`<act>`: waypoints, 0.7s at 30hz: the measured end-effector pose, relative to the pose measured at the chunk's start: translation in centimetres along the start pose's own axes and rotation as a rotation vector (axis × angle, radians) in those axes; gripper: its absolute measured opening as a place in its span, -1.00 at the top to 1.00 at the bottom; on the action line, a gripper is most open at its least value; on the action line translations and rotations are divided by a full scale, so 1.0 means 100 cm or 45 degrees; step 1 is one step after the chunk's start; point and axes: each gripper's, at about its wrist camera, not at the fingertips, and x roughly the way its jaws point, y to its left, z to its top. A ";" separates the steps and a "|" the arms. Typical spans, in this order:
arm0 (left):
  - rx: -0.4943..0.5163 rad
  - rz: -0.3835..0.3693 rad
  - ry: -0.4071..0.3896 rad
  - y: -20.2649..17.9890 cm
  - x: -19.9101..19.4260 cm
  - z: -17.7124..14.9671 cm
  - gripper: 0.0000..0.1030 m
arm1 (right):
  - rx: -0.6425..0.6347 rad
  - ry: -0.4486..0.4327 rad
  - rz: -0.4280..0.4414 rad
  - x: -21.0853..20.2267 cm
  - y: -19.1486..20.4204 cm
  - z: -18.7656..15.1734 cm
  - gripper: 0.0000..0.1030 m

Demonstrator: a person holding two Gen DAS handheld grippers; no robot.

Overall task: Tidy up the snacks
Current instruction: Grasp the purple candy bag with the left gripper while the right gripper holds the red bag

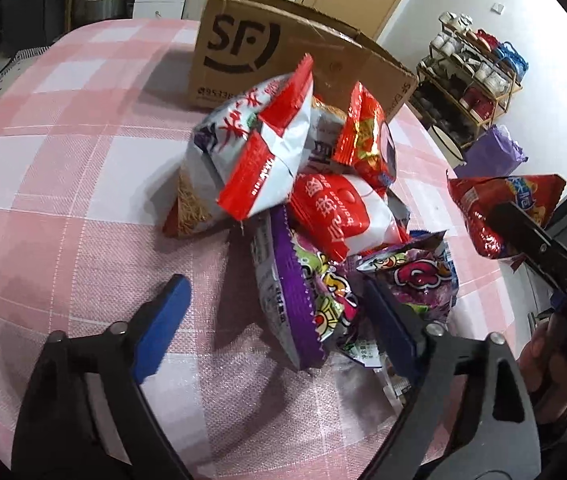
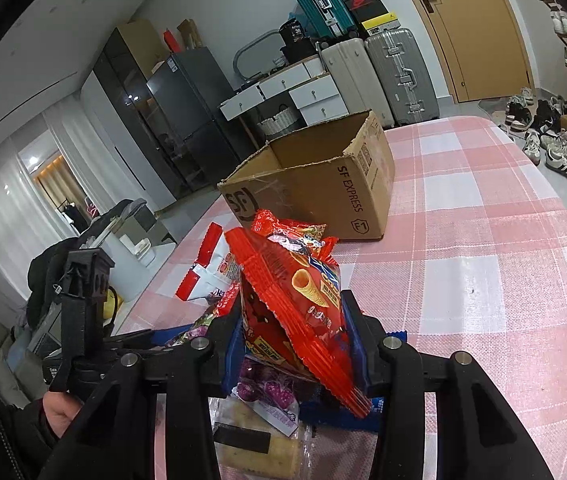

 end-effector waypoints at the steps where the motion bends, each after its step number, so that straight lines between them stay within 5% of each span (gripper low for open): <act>1: -0.001 -0.010 0.004 0.000 0.002 0.001 -0.64 | 0.000 -0.002 -0.003 0.000 0.000 0.000 0.15; 8: -0.005 -0.057 0.002 -0.003 0.011 0.009 -0.35 | 0.004 -0.004 0.002 -0.001 -0.001 0.000 0.15; 12: -0.016 -0.118 0.002 -0.001 0.015 0.005 0.07 | 0.002 -0.005 0.004 -0.002 0.000 -0.001 0.15; 21: -0.024 -0.163 0.014 0.014 0.014 0.001 0.32 | -0.019 -0.005 -0.004 -0.007 0.006 -0.002 0.15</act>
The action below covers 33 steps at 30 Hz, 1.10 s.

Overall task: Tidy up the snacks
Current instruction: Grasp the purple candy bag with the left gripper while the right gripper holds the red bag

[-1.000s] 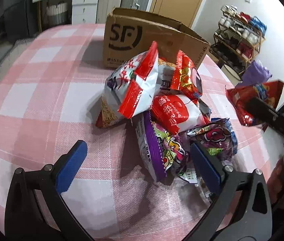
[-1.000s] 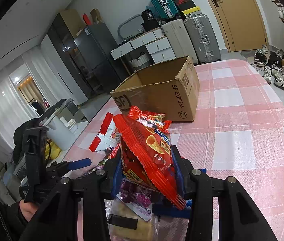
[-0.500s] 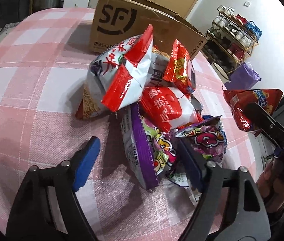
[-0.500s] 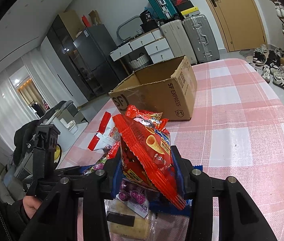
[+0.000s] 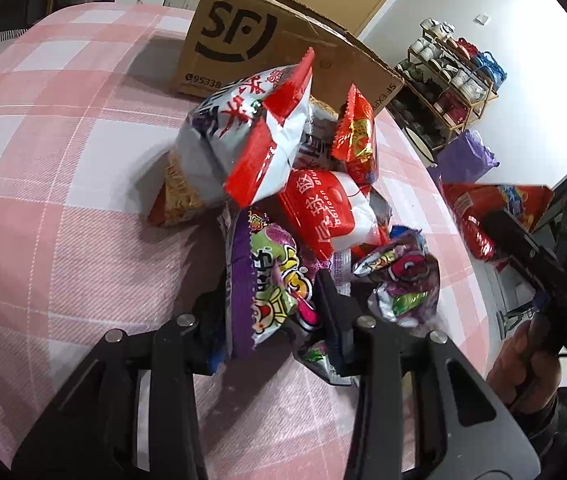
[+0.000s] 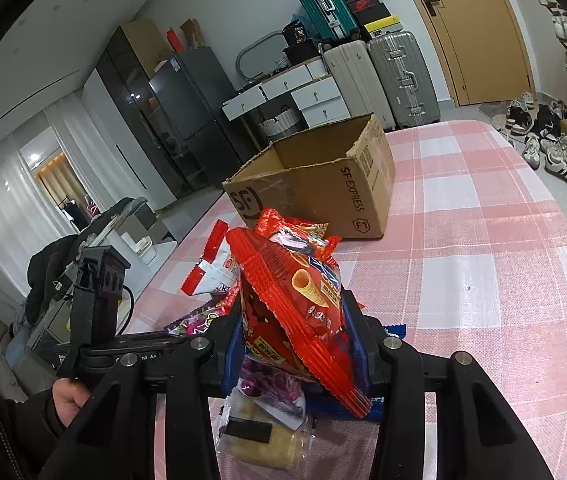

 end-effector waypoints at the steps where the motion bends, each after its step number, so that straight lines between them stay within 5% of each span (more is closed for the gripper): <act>1: 0.002 -0.001 0.003 -0.001 -0.001 0.000 0.32 | -0.003 -0.001 -0.001 -0.001 0.001 0.000 0.15; 16: 0.117 0.070 -0.035 -0.007 -0.039 -0.027 0.32 | -0.043 -0.019 -0.019 -0.015 0.026 0.001 0.15; 33: 0.218 0.073 -0.269 -0.039 -0.136 -0.024 0.31 | -0.111 -0.047 0.010 -0.043 0.070 0.007 0.15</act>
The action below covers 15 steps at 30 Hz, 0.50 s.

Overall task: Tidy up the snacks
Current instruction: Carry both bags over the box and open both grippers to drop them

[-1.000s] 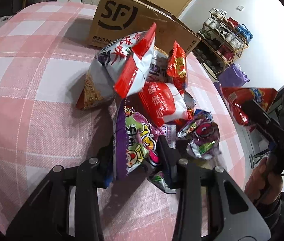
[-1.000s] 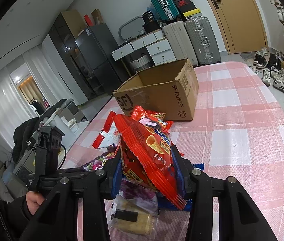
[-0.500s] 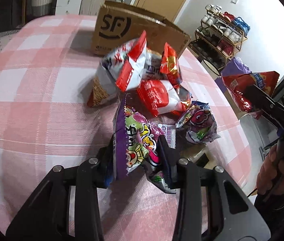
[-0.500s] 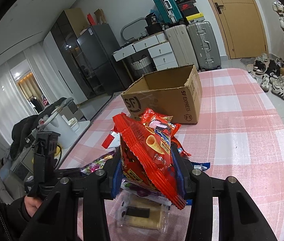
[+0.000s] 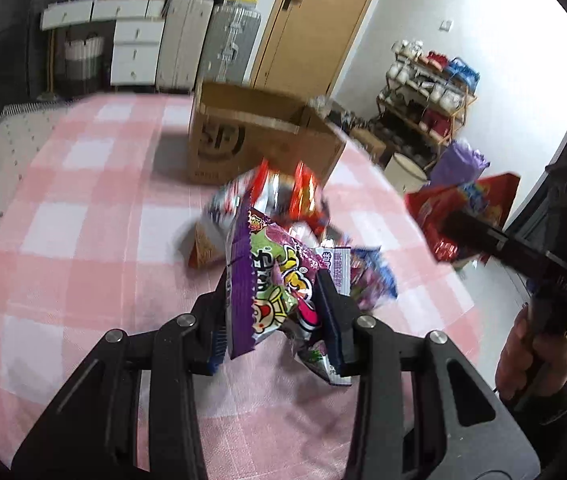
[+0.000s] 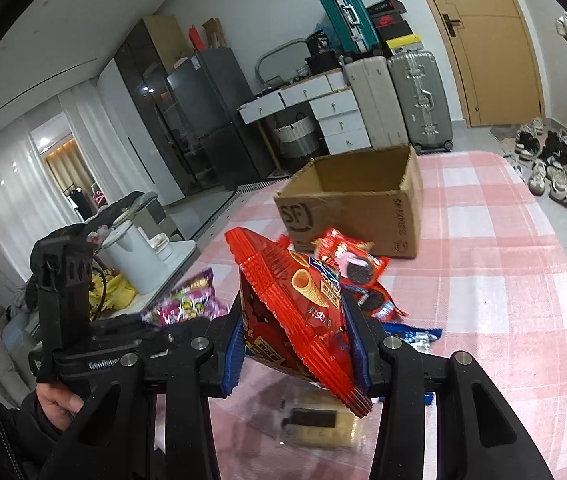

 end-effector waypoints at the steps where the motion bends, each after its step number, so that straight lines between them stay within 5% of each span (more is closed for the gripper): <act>1: 0.015 0.002 -0.019 -0.003 -0.007 0.005 0.31 | -0.014 -0.011 0.002 -0.003 0.004 0.003 0.15; 15: 0.063 -0.018 -0.172 -0.025 -0.065 0.087 0.31 | -0.143 -0.141 0.036 -0.032 0.029 0.076 0.15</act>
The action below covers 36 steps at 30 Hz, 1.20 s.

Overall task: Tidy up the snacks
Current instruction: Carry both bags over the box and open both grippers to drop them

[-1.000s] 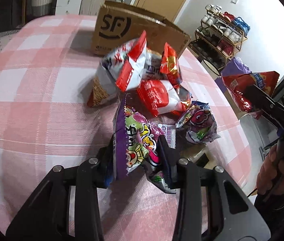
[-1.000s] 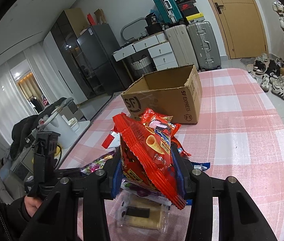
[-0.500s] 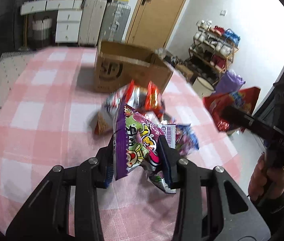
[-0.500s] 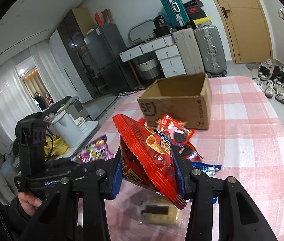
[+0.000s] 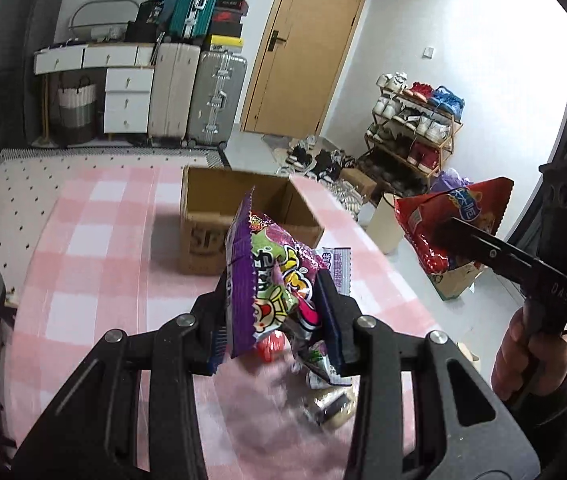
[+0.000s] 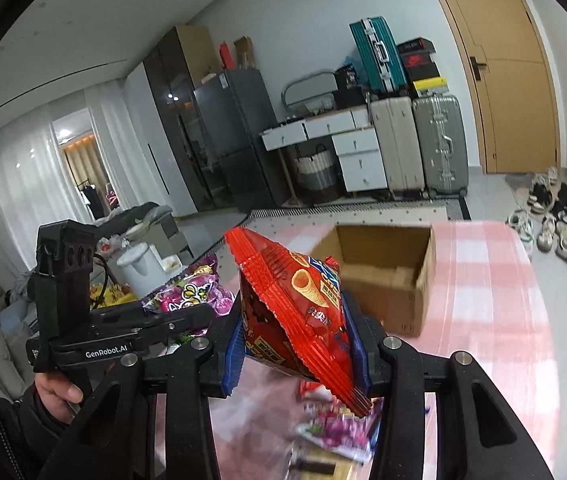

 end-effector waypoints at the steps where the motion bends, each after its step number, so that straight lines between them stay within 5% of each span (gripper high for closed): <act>1: 0.007 -0.002 -0.007 -0.001 0.000 0.009 0.31 | -0.005 -0.011 0.008 0.000 0.000 0.007 0.15; 7: 0.024 -0.003 -0.013 -0.007 0.014 0.058 0.31 | -0.028 -0.017 0.012 0.013 -0.002 0.040 0.15; 18: 0.017 0.016 0.089 0.005 0.099 0.125 0.30 | -0.013 0.015 -0.011 0.074 -0.034 0.084 0.15; 36: 0.019 0.093 0.278 0.042 0.264 0.146 0.30 | 0.040 0.195 -0.105 0.205 -0.121 0.109 0.15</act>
